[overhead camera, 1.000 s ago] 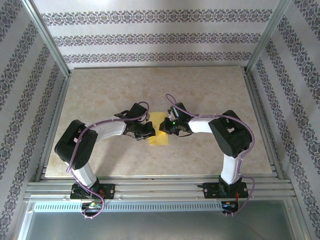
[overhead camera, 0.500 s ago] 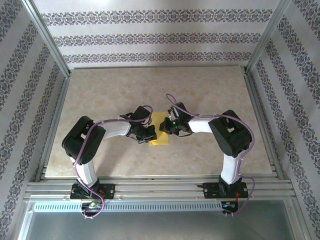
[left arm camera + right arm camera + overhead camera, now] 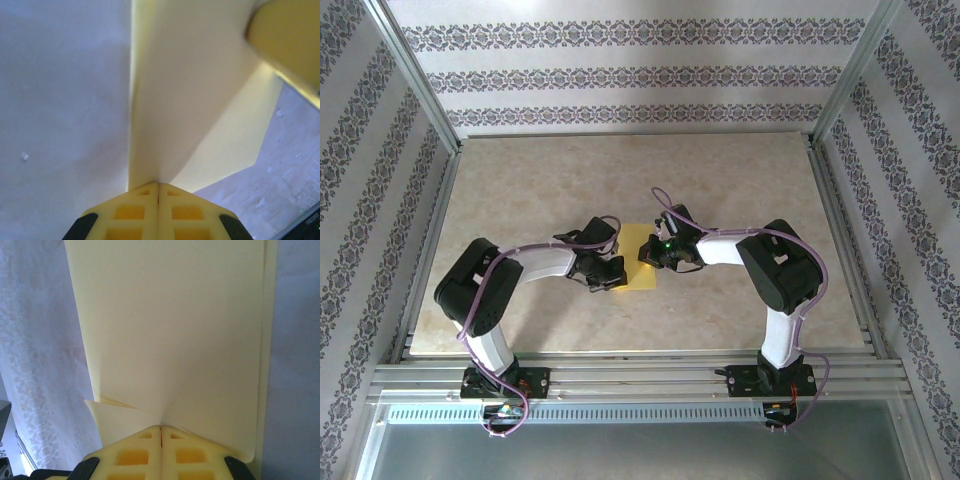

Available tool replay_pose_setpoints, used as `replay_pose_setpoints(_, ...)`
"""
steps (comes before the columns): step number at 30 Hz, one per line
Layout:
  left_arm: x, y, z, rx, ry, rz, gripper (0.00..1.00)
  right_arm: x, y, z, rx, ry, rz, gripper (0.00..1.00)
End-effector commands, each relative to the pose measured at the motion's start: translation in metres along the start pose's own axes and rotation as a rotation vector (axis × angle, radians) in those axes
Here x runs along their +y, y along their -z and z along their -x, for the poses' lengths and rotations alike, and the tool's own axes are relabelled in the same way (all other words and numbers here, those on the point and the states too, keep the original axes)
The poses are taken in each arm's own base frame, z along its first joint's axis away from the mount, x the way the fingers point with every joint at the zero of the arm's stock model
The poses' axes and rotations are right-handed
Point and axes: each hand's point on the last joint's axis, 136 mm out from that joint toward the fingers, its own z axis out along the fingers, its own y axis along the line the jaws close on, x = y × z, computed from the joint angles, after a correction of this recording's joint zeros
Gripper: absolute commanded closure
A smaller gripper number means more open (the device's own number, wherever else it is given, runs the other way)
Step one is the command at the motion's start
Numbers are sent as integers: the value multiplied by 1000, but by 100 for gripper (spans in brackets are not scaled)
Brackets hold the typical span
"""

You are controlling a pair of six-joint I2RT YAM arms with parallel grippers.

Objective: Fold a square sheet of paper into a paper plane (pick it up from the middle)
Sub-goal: Fold the triangle a second time at the center of the table.

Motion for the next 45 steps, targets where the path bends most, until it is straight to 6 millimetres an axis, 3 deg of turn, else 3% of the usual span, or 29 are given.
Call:
replay_pose_setpoints(1,29,3,-35,97,1,94,95,-60,-11,-25,76,-90,-187,100)
replay_pose_setpoints(6,28,17,-36,94,-58,116,95,-60,-12,-25,78,-88,-189,100)
replay_pose_setpoints(11,-10,32,-2,-26,-123,30,95,-62,-11,-26,77,-90,-193,100)
replay_pose_setpoints(15,-31,23,23,-84,-102,-34,95,-64,-12,-27,79,-93,-198,100)
replay_pose_setpoints(21,-20,-1,29,-61,-48,-5,97,-64,-12,-28,84,-93,-194,100)
replay_pose_setpoints(32,24,-8,-2,11,-10,106,100,-55,-11,-24,77,-76,-164,100)
replay_pose_setpoints(36,32,-9,-6,17,-8,134,100,-30,-1,-10,35,-10,-81,100)
replay_pose_setpoints(41,33,-12,-7,21,-6,127,100,18,31,8,-61,128,14,100)
replay_pose_setpoints(45,32,-13,-6,19,-7,122,100,17,33,-3,-60,121,1,100)
